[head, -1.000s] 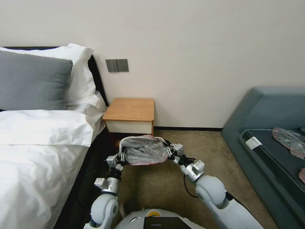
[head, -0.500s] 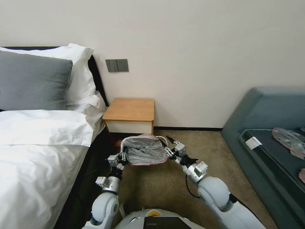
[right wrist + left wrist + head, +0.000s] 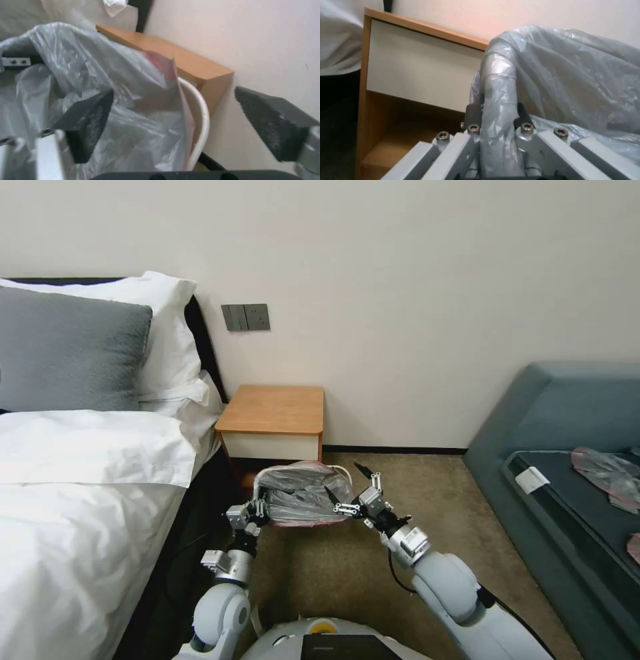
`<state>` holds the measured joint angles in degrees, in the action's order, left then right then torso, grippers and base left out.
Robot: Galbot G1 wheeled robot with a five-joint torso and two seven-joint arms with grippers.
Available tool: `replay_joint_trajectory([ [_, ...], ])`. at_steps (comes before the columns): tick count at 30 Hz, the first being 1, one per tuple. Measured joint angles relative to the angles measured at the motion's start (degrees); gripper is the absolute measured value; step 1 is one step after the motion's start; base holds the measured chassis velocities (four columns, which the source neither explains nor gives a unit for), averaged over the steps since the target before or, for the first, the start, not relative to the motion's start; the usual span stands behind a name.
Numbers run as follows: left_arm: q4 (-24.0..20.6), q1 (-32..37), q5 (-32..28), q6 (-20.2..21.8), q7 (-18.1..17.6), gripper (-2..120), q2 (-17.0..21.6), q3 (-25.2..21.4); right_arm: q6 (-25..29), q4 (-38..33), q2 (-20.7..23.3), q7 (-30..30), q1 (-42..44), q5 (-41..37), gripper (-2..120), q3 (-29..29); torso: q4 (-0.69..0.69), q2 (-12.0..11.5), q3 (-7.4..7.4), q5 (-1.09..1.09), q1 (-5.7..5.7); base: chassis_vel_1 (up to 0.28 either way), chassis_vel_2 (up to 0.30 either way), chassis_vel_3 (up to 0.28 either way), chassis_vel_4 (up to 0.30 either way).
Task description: Pick up the garbage bag from the table and place it over the trash can.
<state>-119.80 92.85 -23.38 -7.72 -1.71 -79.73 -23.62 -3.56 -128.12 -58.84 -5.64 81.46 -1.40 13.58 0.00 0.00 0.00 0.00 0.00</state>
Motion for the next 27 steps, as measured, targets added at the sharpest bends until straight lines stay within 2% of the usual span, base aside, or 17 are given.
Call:
replay_joint_trajectory([
  [9,0.04,0.01,0.0,0.0,0.08,4,-0.08,0.02,2.17,1.33,-0.55,-0.29,0.01,3.83,70,-0.46,0.0,0.0,0.0,0.0,0.0,0.0,0.0,0.0,0.0],
  [15,0.04,0.01,-0.01,0.0,0.14,4,-0.05,0.02,2.31,1.65,-0.89,-0.35,-0.09,4.6,65,-0.82,0.0,0.0,0.0,0.0,0.0,0.0,0.0,0.0,0.0],
  [17,0.05,0.01,-0.01,0.0,0.21,4,-0.07,0.02,2.33,1.65,-0.99,-0.35,-0.05,4.9,58,-1.0,0.0,0.0,0.0,0.0,0.0,0.0,0.0,0.0,0.0],
  [27,0.1,-0.05,-0.05,0.01,0.49,4,-0.07,0.05,2.48,1.92,-1.03,-0.13,-0.1,5.34,48,-1.01,0.0,0.0,0.0,0.0,0.0,0.0,0.0,0.0,0.0],
])
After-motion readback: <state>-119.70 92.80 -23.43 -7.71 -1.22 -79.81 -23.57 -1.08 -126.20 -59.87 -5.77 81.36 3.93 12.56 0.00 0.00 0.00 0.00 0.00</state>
